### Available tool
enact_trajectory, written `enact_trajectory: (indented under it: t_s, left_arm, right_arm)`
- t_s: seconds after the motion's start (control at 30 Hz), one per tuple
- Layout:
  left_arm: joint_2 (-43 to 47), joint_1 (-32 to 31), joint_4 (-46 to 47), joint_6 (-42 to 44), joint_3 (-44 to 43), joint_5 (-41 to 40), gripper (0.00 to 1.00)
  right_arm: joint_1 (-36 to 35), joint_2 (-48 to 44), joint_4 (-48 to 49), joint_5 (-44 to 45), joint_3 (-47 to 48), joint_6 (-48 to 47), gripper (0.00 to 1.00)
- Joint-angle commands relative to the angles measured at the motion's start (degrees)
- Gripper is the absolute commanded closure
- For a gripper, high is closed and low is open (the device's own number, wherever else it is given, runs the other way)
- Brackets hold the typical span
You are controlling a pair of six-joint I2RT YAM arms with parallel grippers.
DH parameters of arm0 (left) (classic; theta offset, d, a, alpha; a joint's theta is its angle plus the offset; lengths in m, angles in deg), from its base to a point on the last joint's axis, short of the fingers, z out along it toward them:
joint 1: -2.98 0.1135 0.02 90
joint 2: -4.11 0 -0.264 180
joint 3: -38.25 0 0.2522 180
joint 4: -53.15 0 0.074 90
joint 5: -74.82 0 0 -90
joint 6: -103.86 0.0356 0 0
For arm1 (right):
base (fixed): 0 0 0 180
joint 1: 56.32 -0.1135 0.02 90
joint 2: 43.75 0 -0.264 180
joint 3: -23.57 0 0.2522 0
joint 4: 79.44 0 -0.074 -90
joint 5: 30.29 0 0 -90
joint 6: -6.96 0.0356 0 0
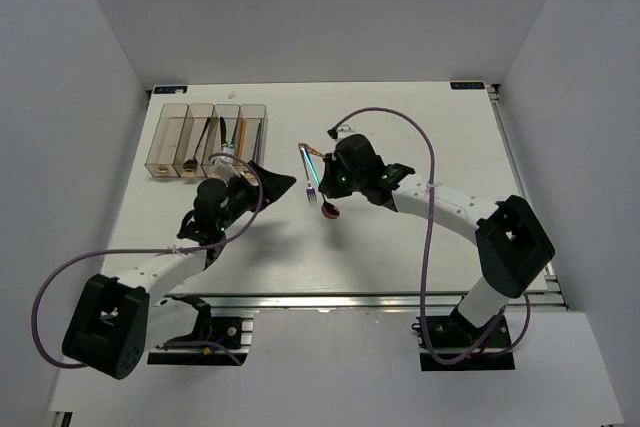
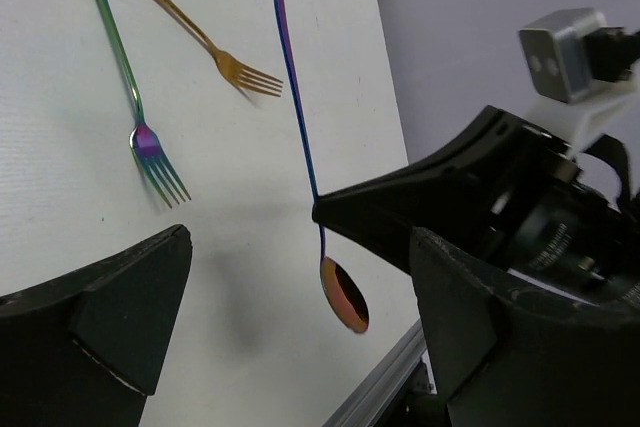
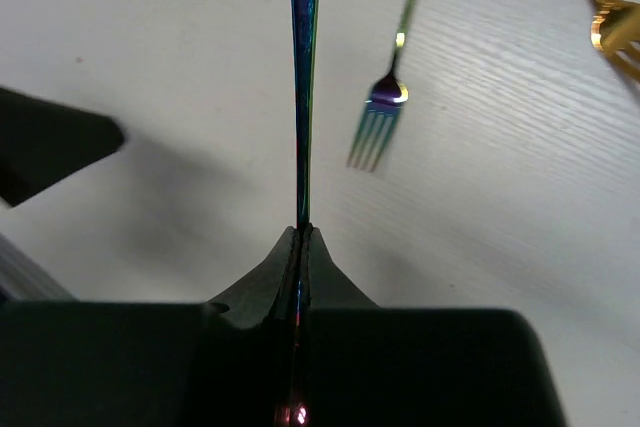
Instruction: Sort the eating utensils into containers
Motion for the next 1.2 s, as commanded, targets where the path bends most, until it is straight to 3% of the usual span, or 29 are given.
enact_trajectory:
  t_s: [0.0,0.23,0.47,0.57,0.73,0.8,0.87,0.93,0.97,1.0,1.03,1.07,1.1,1.17]
  left_arm:
    - [-2.38,-1.70,6.42,-2.14,-0.33,-2.60,0.02]
    - [-4.76,-2.31,6.51,-0.83,-1.65,-4.19,0.05]
    - [-6.08,-2.31,6.16,-0.39,-1.39,-4.19,0.19]
    - [-6.52,-2.31,6.86,-0.91,-1.21,-3.84,0.40]
    - [-7.66,-2.40,8.44,-2.23,-1.82,-2.17,0.57]
    - [-8.01,-2.40,9.14,-2.23,-2.26,-1.47,0.72]
    - [-8.63,-2.40,8.97,-1.71,-3.31,-0.67,1.00]
    - [-8.81,-2.23,4.08,1.36,-5.33,-0.85,1.00]
    - [-8.72,-1.70,-4.04,3.81,-9.43,-1.89,1.00]
    - [-8.63,-1.26,-8.56,9.92,-12.08,-2.77,1.00]
    - [-8.81,-0.74,-13.30,13.47,-15.06,-3.56,1.00]
    - [-8.98,-0.12,-17.62,17.16,-21.10,-4.88,1.00]
    - [-9.24,0.93,-26.01,21.80,-23.94,-10.89,1.00]
    - [-12.47,2.51,-32.13,25.70,-29.22,-14.37,1.00]
  right_arm:
    - [-2.70,-1.78,3.51,-4.54,0.62,0.52,1.00]
    - [-7.36,-2.22,4.04,-5.95,2.64,0.88,1.00]
    - [-8.86,-2.22,5.53,-7.18,3.17,1.32,1.00]
    - [-9.21,-1.96,6.23,-7.97,3.70,1.58,1.00]
    - [-9.30,-0.73,6.67,-8.59,4.92,2.11,1.00]
    - [-9.30,-0.29,7.37,-8.94,5.28,2.28,1.00]
    - [-9.30,-0.11,8.69,-9.03,5.37,2.28,1.00]
    - [-9.12,-0.46,8.52,-8.42,5.28,2.28,1.00]
    - [-8.95,-1.59,7.82,-6.59,4.84,2.37,0.87]
    - [-8.34,-2.47,7.56,-5.61,3.79,2.37,0.68]
    - [-7.81,-4.40,7.38,-3.60,3.09,2.37,0.29]
    - [-7.20,-5.29,5.64,-2.80,2.47,2.02,0.14]
    - [-5.54,-6.34,3.79,-2.18,1.77,1.76,0.11]
    - [-3.60,-9.58,2.46,0.54,-0.78,1.23,0.11]
